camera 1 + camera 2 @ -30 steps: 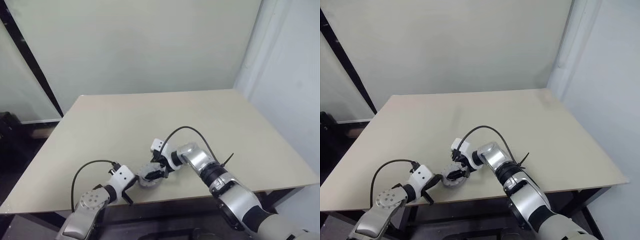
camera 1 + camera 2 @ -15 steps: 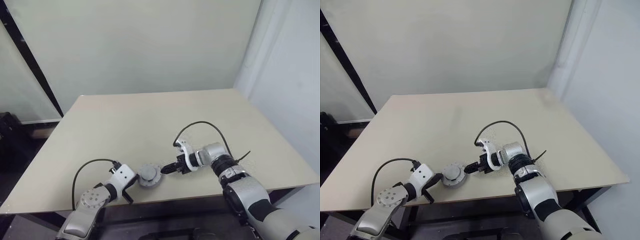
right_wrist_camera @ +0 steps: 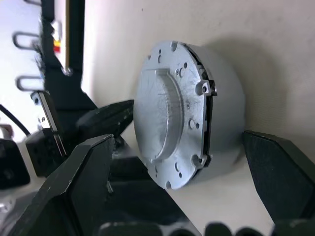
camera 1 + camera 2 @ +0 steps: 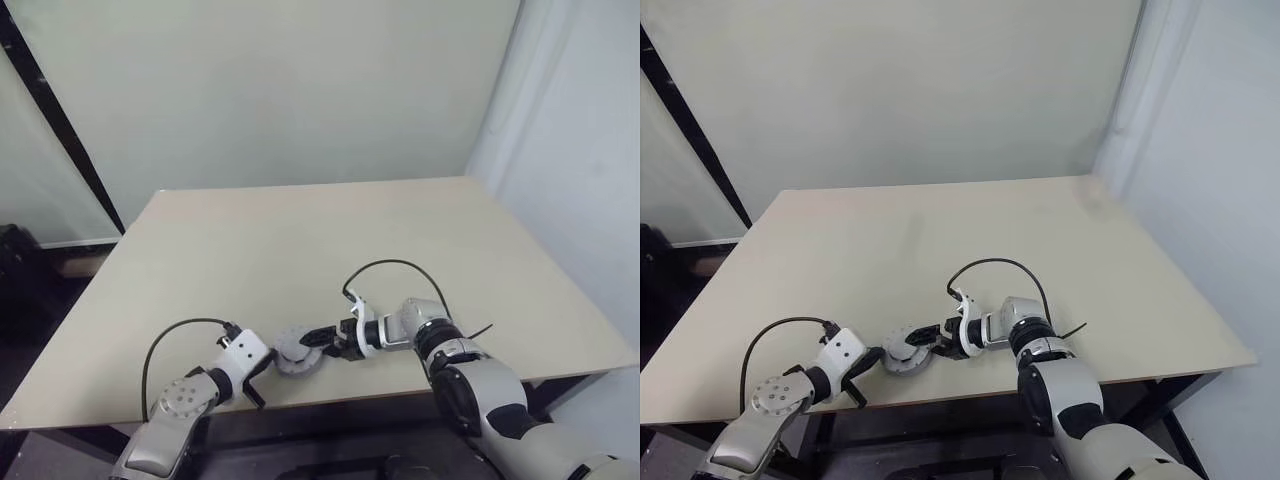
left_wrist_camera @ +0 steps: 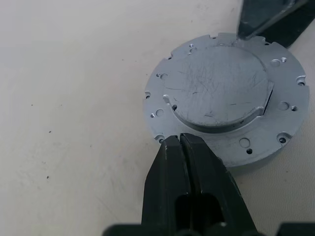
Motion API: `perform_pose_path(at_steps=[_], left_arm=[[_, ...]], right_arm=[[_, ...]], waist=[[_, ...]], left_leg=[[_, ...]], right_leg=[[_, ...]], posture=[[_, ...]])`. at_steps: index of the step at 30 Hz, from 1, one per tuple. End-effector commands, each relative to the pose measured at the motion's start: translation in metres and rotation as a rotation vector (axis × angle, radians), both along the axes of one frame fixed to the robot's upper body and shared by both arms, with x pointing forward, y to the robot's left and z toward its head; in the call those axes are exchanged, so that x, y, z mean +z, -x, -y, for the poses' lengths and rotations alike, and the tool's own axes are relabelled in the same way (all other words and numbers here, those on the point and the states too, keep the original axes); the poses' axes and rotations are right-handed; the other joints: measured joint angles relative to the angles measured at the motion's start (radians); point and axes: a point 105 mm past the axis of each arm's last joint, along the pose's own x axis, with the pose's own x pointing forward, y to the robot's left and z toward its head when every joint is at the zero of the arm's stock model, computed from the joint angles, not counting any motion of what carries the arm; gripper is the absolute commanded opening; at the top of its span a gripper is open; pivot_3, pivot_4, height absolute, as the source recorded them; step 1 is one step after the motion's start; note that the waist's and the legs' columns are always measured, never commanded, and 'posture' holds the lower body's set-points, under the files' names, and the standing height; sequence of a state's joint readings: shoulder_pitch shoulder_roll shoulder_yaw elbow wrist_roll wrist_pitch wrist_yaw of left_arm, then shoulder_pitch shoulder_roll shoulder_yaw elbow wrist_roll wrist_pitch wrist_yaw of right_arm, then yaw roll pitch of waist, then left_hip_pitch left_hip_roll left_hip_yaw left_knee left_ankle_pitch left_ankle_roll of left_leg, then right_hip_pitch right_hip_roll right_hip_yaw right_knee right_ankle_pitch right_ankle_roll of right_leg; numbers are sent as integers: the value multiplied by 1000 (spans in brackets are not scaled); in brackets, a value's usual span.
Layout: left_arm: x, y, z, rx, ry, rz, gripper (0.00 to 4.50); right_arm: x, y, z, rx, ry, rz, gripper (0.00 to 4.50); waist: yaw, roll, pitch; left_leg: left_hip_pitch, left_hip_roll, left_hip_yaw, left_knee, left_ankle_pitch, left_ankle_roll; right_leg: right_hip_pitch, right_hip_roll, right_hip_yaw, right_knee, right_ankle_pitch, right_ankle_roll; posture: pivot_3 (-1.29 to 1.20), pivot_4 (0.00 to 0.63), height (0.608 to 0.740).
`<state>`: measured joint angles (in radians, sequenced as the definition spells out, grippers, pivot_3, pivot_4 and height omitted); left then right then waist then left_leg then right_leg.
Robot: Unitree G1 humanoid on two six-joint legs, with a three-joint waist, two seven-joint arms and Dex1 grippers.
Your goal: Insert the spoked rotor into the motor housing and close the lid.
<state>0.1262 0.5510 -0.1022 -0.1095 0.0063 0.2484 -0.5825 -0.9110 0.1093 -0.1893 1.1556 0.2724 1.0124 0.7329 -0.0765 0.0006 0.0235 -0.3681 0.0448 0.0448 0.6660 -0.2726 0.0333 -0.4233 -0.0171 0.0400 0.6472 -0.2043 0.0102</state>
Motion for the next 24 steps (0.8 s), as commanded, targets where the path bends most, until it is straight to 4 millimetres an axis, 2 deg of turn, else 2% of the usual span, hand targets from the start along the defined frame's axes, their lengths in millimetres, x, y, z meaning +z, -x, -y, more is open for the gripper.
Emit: perform_pose_path(at_steps=[1, 6, 7, 10, 14, 18, 24], left_arm=[[-5, 4, -5, 10, -18, -30, 0], [-4, 4, -6, 14, -18, -28, 0], [-4, 4, -6, 15, -18, -28, 0], [-3, 4, -7, 19, -19, -29, 0], [-2, 3, -9, 44, -6, -14, 0], [0, 1, -8, 57, 16, -5, 0], [1, -1, -8, 78, 33, -6, 0]], right_arm=[[11, -6, -10, -54, -88, -7, 4481], [10, -1, -19, -70, -114, -37, 4481], [9, -1, -19, -77, -112, -41, 4319], [9, -2, -19, -89, -109, -54, 3607], [6, -2, -16, -98, -100, -61, 2138], [5, -1, -15, -98, -98, -69, 1208], [3, -1, -14, -99, -82, -69, 1195]], waist=[[0, 0, 0], [-4, 0, 0], [-5, 0, 0], [-6, 0, 0], [-7, 0, 0], [-10, 0, 0], [-9, 0, 0]], left_leg=[[0, 0, 0, 0, 0, 0], [-1, 0, 0, 0, 0, 0], [-1, 0, 0, 0, 0, 0], [-1, 0, 0, 0, 0, 0], [-2, 0, 0, 0, 0, 0], [-2, 0, -1, 0, 0, 0], [-2, 0, -1, -1, 0, 0]], right_leg=[[0, 0, 0, 0, 0, 0], [0, 0, 0, -1, 0, 0], [0, 0, 0, -1, 0, 0], [0, 0, 0, -1, 0, 0], [-1, 0, 0, -1, 0, 0], [-1, 0, 0, -1, 0, 0], [-1, 0, 0, -1, 0, 0]], posture=[[0, 0, 740], [0, 0, 740], [0, 0, 740], [0, 0, 740], [0, 0, 740], [0, 0, 740], [0, 0, 740]])
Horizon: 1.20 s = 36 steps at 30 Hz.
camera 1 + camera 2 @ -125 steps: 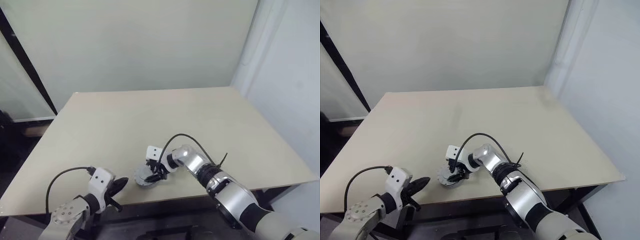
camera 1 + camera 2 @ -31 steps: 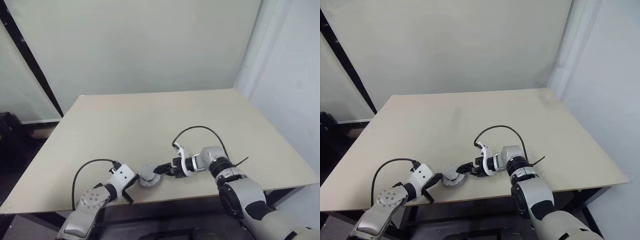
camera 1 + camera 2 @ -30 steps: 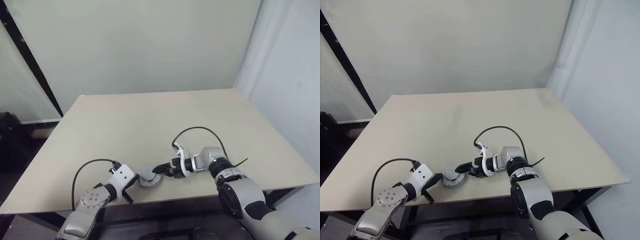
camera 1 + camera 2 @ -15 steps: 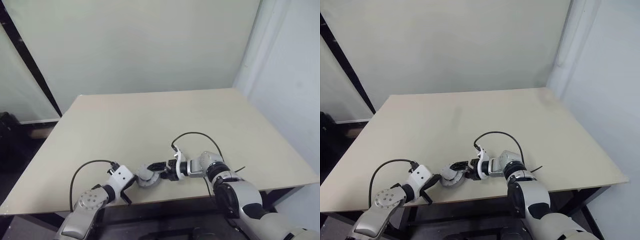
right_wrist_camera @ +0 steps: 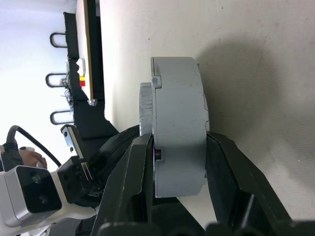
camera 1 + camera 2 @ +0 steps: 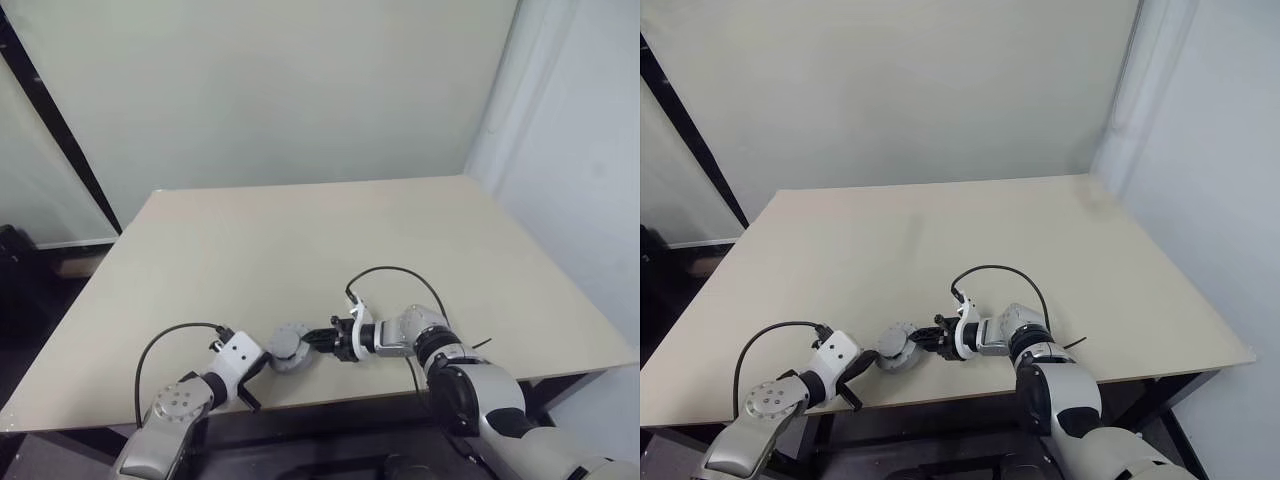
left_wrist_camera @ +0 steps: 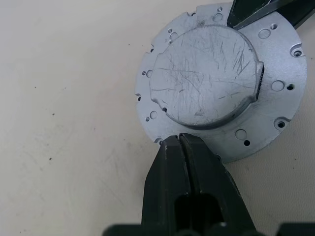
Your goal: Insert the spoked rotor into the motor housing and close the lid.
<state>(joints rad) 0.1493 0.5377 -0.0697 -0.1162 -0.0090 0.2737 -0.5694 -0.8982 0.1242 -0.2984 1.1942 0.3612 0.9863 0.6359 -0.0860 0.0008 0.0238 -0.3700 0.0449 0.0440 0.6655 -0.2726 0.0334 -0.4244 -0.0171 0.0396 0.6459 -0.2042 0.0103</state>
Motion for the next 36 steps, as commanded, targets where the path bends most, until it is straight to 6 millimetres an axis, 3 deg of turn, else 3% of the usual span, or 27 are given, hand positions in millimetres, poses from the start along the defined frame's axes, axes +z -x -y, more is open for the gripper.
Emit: perform_pose_path(at_steps=[1, 2, 5, 9, 13, 16, 17, 22, 28, 36], left_arm=[[3, -5, -1, 29, 13, 9, 0], [4, -5, -2, 32, 16, 6, 0], [9, -6, 0, 74, 125, -22, 572], [26, -8, -9, 168, 282, -16, 1904], [48, -6, -40, 317, 441, 33, 3297], [60, 1, -54, 411, 561, 61, 4335], [63, 3, -57, 437, 607, 65, 4500], [65, 11, -56, 520, 823, 45, 4500], [70, 8, -35, 555, 1084, 54, 4500], [76, -4, -4, 529, 1318, 38, 4500]], right_arm=[[5, 1, -9, 15, -10, 8, 1195], [4, 1, -9, 15, -9, 8, 1195], [4, 1, -9, 14, -9, 9, 1195], [7, 1, -10, 8, -29, 7, 1195], [18, -3, -13, -25, -118, -7, 1195], [38, -9, -16, -67, -256, -18, 1195], [44, -11, -16, -76, -294, -19, 1195], [72, -20, -17, -111, -428, 0, 1195], [98, -21, -22, -95, -511, 42, 1195], [111, -14, -29, -53, -514, 77, 1195]], waist=[[0, 0, 0], [0, 0, 0], [0, 0, 0], [-5, 0, 0], [-11, -1, 0], [-13, -1, 1], [-13, -1, 2], [-10, -5, 4], [-11, -7, 5], [-11, -8, 6]], left_leg=[[0, 0, 0, 0, 0, 0], [0, 0, 0, 0, 0, 0], [0, 0, 0, 0, 0, 0], [-1, 0, -1, 0, 0, 0], [-7, 0, -2, 0, 0, 0], [-8, 0, -2, 0, 0, 1], [-8, 0, -2, 0, 0, 1], [-9, 0, -3, 0, 0, 1], [-8, 0, -2, 0, 0, 1], [-9, -1, -2, 1, 0, 1]], right_leg=[[0, 0, 0, 0, 0, 0], [0, 0, 0, 0, 0, 0], [0, 0, 0, 0, 0, 0], [0, 0, 0, 0, 1, 1], [-5, 0, -1, -2, 1, 2], [-4, 0, -1, -3, 1, 2], [-5, 0, -1, -4, 1, 2], [-4, 0, -2, -5, 1, 2], [-4, 0, -2, -5, 1, 2], [-4, 1, -1, -5, 1, 2]], posture=[[0, 0, 740], [0, 0, 740], [0, 0, 740], [0, 0, 740], [0, 0, 740], [0, 0, 740], [0, 0, 740], [0, 0, 740], [0, 0, 740], [0, 0, 740]])
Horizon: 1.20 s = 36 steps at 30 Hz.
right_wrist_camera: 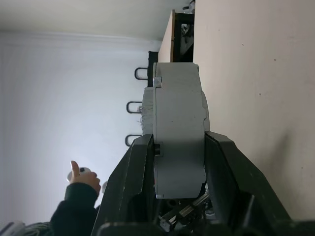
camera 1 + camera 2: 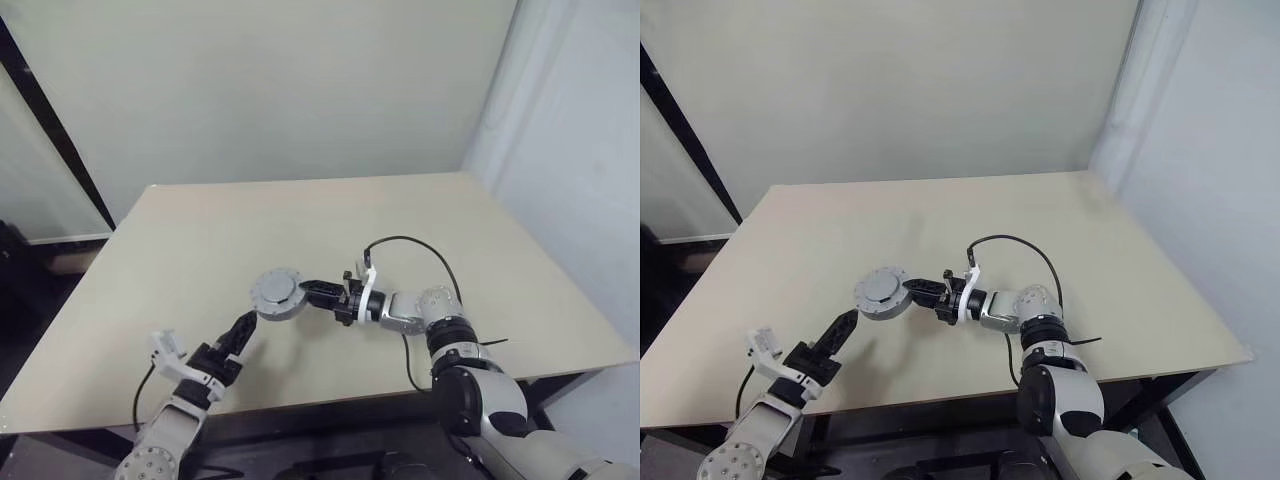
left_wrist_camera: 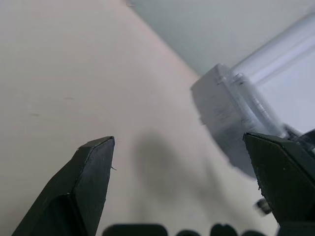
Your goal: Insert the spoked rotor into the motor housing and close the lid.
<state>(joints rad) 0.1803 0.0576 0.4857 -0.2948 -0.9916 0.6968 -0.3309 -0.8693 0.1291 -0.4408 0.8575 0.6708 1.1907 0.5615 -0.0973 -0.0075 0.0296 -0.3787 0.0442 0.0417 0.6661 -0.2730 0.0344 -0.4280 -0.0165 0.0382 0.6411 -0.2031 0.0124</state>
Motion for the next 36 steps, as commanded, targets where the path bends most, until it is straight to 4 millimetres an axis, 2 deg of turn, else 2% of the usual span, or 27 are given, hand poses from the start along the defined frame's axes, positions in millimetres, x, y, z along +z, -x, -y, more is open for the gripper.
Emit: perform_pose_path(at_steps=[1, 8, 17, 20, 24, 25, 28, 36], left_arm=[[18, -7, 12, -23, 29, 76, 4500], [20, -23, 34, -70, 145, 102, 4500], [16, -34, 42, -63, 232, 92, 4500], [12, -32, 45, -86, 238, 74, 3902], [7, -29, 50, -125, 234, 50, 2609], [4, -28, 51, -139, 221, 40, 2445], [2, -26, 53, -164, 208, 31, 2389], [13, -30, 54, -150, 260, 101, 2328]], right_arm=[[28, 15, -33, 68, -146, 33, 1195], [19, 25, -35, 104, -102, 22, 1195], [14, 29, -33, 106, -84, 12, 1195], [14, 28, -31, 101, -80, 11, 1195], [15, 28, -32, 103, -75, 23, 1195], [16, 29, -33, 104, -75, 33, 1195], [19, 29, -36, 101, -80, 67, 1195], [14, 24, -33, 71, -55, 88, 1195]], waist=[[0, 0, 0], [0, 0, 0], [0, -1, 0], [0, -1, 0], [0, -1, 1], [0, -1, 1], [0, -1, 1], [0, -1, 1]], left_leg=[[0, 0, 0, 0, 0, 0], [0, 0, 1, 0, 0, 0], [-1, -1, 1, 1, 0, 0], [-1, -1, 1, 1, 0, 0], [-1, -1, 1, 1, 0, 0], [-1, -1, 1, 1, 0, 0], [-1, -1, 0, 1, 0, 0], [-2, -1, 1, 1, 0, 0]], right_leg=[[0, 0, 0, 0, 0, 0], [0, 0, 0, 0, 0, 0], [0, 1, 0, -1, 0, 0], [0, 1, 0, -1, 0, 0], [0, 1, 0, -1, 0, 0], [0, 1, 0, -1, 0, 0], [0, 1, 0, -1, 0, 0], [0, 1, 0, -1, 0, 0]], posture=[[0, 0, 740], [0, 0, 740], [0, 0, 740], [0, 0, 740], [0, 0, 740], [0, 0, 740], [0, 0, 740], [0, 0, 740]])
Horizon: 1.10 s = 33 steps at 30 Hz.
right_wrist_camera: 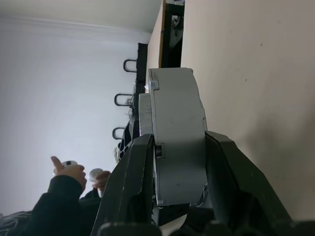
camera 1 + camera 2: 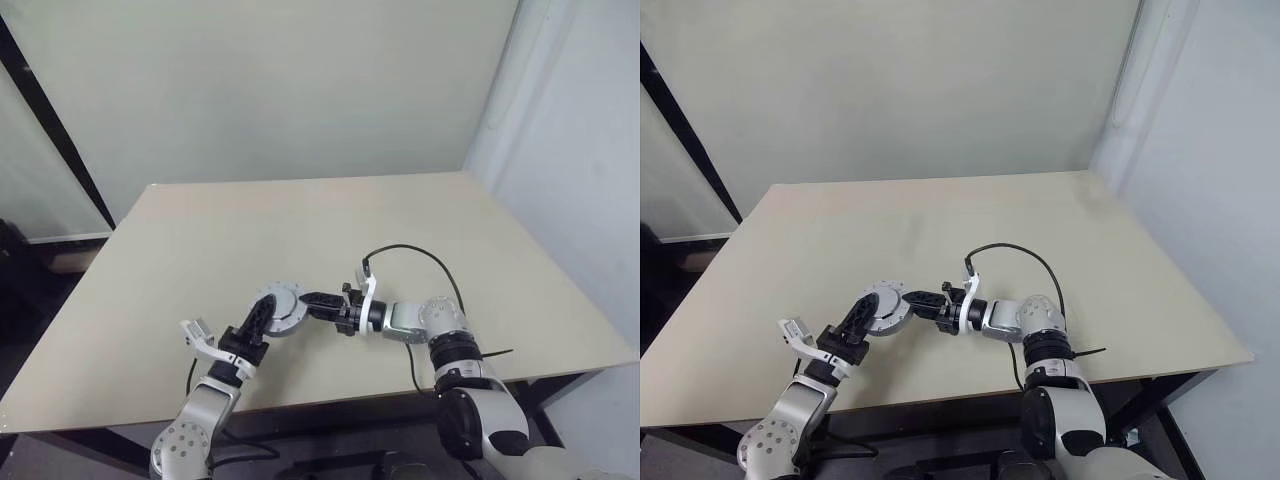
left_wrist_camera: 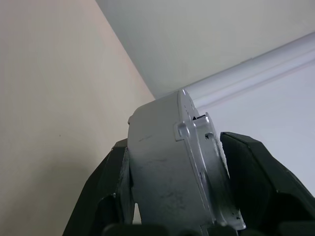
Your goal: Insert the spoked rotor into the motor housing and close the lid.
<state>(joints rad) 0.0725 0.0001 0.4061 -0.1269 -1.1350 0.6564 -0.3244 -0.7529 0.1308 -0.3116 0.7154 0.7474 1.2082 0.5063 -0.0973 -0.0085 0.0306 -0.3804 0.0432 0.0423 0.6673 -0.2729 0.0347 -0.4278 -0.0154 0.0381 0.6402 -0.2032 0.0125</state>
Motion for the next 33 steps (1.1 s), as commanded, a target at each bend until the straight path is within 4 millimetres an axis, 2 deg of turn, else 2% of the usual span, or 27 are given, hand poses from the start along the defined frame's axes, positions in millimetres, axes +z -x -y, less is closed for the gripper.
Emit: perform_pose_path(at_steps=[1, 6, 9, 10, 16, 18, 23, 26, 28, 33], left_arm=[[17, -5, 21, -65, 11, 86, 2312], [20, -6, 20, -21, 62, 111, 2041], [19, -7, 20, -8, 75, 112, 2023], [19, -7, 20, -6, 78, 111, 2010], [19, -10, 15, 37, 89, 115, 2009], [21, -12, 9, 75, 86, 123, 2008], [30, -19, -23, 258, 46, 158, 2002], [35, -20, -45, 373, -3, 175, 2001], [34, -21, -60, 458, -90, 160, 2001], [28, -27, -82, 573, -322, 127, 2001]], right_arm=[[29, 8, -32, 47, -116, 62, 1545], [32, 3, -28, 23, -128, 51, 3297], [29, 0, -27, 0, -114, 26, 4370], [28, -1, -27, -7, -112, 21, 4500], [24, -3, -26, -39, -101, 17, 4500], [20, -8, -24, -85, -46, 73, 4500], [17, -23, -15, -197, 48, 282, 4500], [22, -20, -11, -180, 114, 522, 4500], [29, -14, -8, -143, 164, 750, 4500], [33, 5, -5, -29, 263, 1203, 4500]], waist=[[0, 0, 0], [1, 0, 0], [0, 0, 0], [0, -1, 0], [0, 0, 1], [-1, 0, 1], [-1, -1, 1], [0, -1, 1], [1, -1, 1], [8, -4, 2]], left_leg=[[0, 0, 0, 0, 0, 0], [0, 0, 0, 0, 0, 0], [-1, 0, 0, 0, 0, 0], [-1, 0, 0, 0, 0, 0], [-1, 0, 0, 0, 0, 0], [-1, 0, 0, 0, 0, 0], [-1, 0, 0, 0, 0, 0], [-1, 0, 0, 0, 0, 0], [-2, 0, 0, 0, 0, 0], [-3, -2, 0, 2, 0, 0]], right_leg=[[0, 0, 0, 0, 0, 0], [0, 0, 0, 0, 0, 0], [0, 0, 0, -1, 0, 0], [0, 0, 0, -1, 0, 0], [0, 0, 0, 0, 0, 0], [0, 0, 0, 0, 0, 0], [0, 1, 0, -1, 0, 0], [0, 1, 0, -1, 0, 1], [-1, 1, 0, -1, -1, 1], [0, 0, 0, -1, -1, 1]], posture=[[0, 0, 740], [0, 0, 740], [0, 0, 740], [0, 0, 740], [0, 0, 740], [0, 0, 740], [0, 0, 740], [0, 0, 740], [0, 0, 740], [0, 0, 740]])
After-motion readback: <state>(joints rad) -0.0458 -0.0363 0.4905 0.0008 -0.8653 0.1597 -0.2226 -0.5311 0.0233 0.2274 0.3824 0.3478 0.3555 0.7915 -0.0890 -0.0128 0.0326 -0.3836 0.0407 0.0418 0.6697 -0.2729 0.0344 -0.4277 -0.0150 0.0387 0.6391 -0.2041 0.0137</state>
